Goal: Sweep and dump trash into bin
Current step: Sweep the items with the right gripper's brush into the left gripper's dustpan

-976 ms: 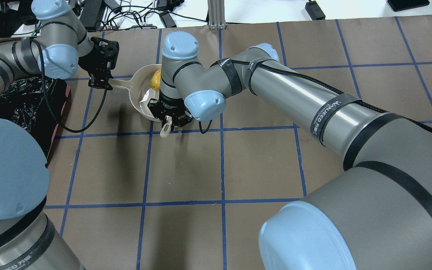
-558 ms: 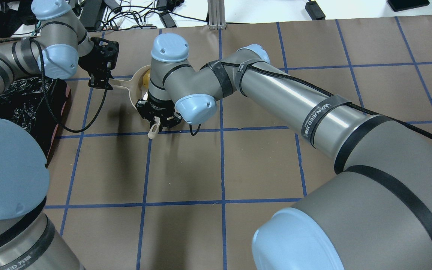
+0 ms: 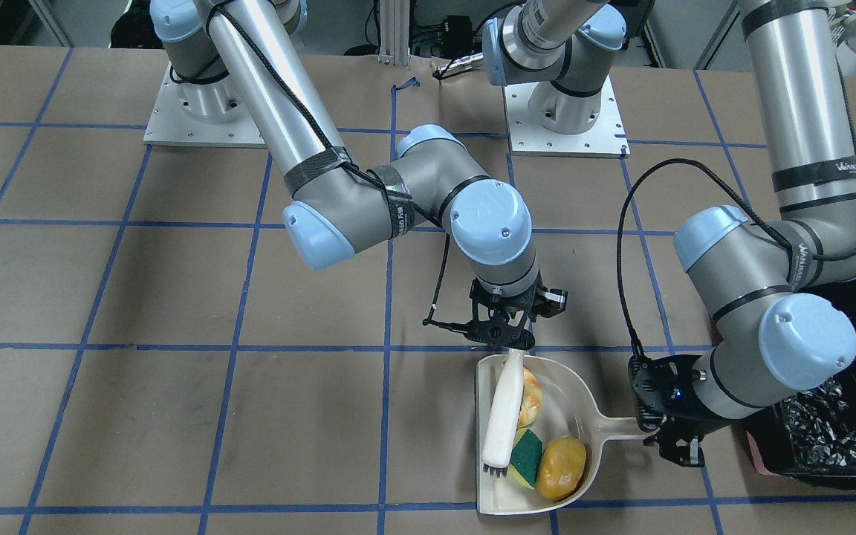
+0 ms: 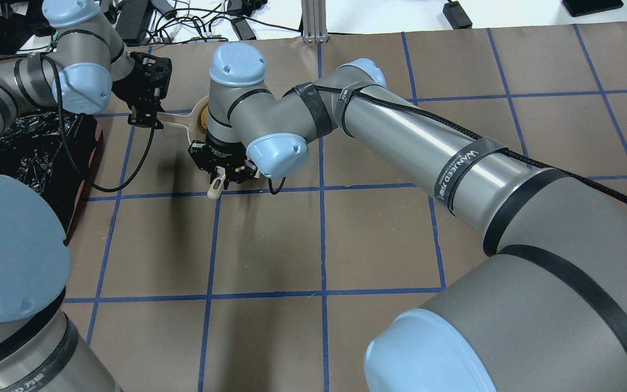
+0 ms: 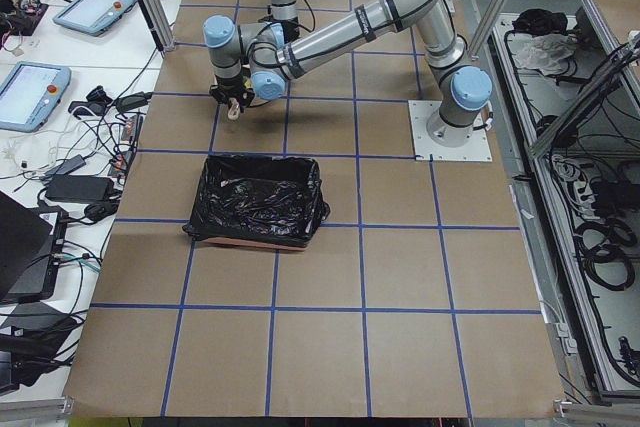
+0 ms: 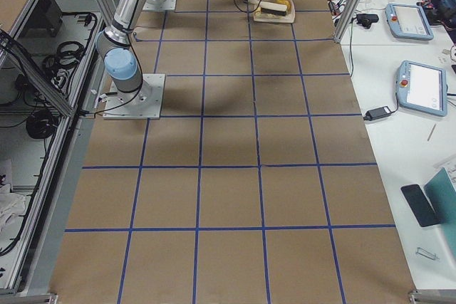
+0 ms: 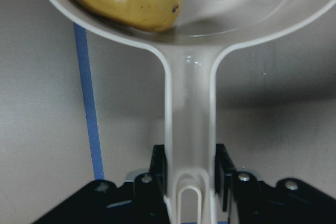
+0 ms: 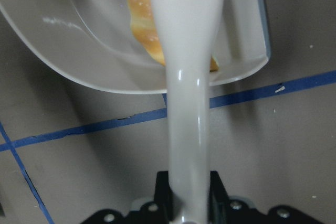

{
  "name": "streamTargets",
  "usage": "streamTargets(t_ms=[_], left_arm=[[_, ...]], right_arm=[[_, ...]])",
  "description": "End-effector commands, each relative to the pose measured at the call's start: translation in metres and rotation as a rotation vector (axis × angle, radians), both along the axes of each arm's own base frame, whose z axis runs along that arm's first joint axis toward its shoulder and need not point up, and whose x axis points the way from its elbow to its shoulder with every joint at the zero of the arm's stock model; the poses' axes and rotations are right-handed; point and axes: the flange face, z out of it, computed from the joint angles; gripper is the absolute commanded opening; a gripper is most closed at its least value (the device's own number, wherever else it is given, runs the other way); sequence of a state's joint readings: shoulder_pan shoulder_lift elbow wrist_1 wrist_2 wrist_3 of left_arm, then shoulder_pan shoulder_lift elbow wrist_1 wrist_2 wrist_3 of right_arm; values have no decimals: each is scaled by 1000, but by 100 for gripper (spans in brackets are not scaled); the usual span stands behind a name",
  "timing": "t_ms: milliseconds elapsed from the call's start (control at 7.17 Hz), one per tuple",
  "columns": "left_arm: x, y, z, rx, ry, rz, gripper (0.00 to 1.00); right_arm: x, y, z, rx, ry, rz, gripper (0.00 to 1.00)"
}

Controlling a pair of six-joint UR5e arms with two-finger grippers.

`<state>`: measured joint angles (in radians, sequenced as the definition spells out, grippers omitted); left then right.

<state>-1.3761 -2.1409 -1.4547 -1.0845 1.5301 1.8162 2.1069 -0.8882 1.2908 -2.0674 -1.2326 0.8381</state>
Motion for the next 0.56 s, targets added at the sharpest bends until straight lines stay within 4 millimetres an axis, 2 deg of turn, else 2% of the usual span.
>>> streamTargets(t_ms=[0,418], left_arm=[[0,0,0,0,2,2,24],[-1,1,-1,1,21,3,24]], right_arm=[[-9,-1,13,1,14,-12,0],[-44,0,67,44,39,-53,0]])
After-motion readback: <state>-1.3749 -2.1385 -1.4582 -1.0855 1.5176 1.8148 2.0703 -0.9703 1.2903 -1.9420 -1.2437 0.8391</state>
